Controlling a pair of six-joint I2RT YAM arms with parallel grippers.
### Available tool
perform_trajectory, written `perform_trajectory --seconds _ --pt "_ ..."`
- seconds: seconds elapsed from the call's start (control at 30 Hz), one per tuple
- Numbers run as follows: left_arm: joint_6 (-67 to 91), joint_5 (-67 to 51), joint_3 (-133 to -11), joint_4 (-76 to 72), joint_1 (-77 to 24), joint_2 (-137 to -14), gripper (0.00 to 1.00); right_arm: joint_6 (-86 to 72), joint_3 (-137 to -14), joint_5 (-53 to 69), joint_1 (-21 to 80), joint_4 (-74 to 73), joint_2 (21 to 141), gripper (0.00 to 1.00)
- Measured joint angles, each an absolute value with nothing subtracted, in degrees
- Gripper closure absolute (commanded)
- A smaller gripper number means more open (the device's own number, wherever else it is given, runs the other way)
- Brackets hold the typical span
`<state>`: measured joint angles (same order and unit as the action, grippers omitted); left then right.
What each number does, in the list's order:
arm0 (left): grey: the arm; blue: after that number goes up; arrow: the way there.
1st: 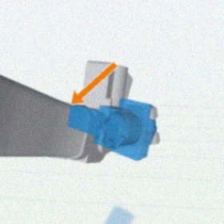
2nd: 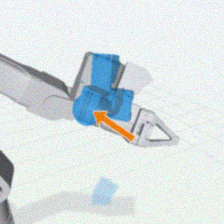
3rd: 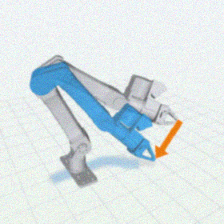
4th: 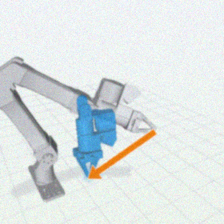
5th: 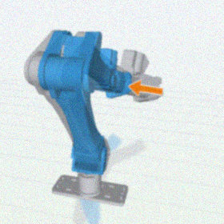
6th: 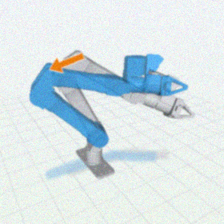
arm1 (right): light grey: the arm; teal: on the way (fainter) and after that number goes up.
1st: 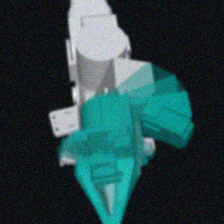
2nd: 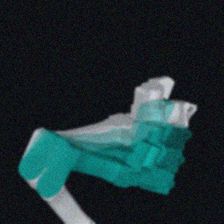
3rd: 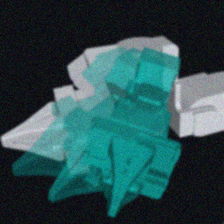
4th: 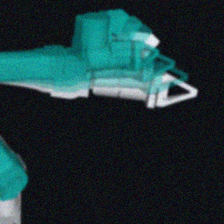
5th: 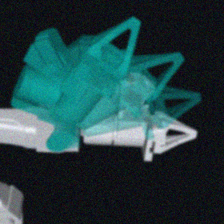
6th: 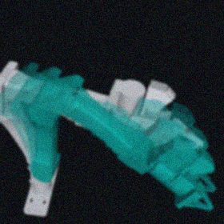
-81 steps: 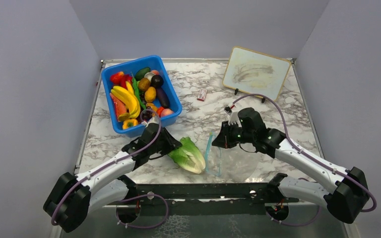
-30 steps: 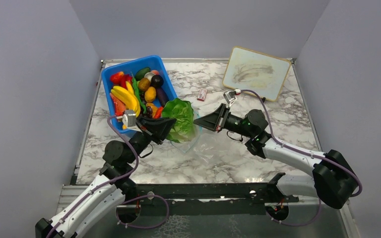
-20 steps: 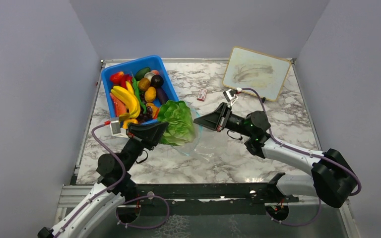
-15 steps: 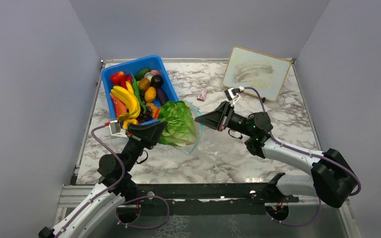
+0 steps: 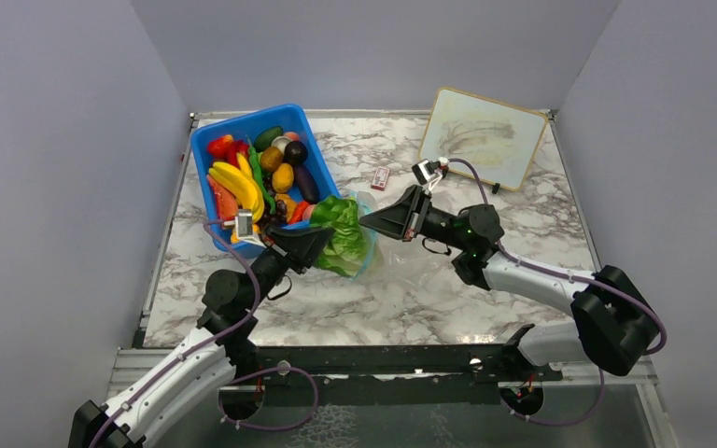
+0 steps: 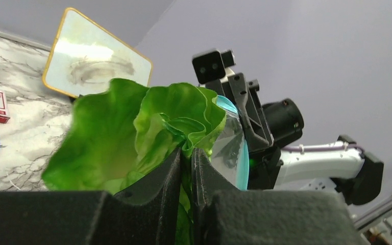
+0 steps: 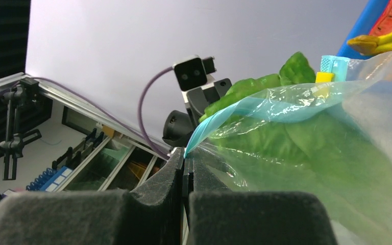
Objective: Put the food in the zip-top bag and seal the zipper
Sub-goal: Place the fake vegetable in the zipper food storage bag.
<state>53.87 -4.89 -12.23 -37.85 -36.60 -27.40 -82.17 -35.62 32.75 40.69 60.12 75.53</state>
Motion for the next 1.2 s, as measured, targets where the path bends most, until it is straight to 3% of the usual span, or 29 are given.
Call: perform_trajectory --seconds 0.63,1.2 --pt "40.6 -18.7 -18.5 -35.7 -36.6 -37.4 1.00 -76.5 -42.5 39.1 41.7 56.0 81.0 0.99" --pt "28.8 -17.9 -28.5 -16.8 -36.6 -43.8 1.00 -73.8 -45.0 40.8 44.0 53.5 85.3 0.99"
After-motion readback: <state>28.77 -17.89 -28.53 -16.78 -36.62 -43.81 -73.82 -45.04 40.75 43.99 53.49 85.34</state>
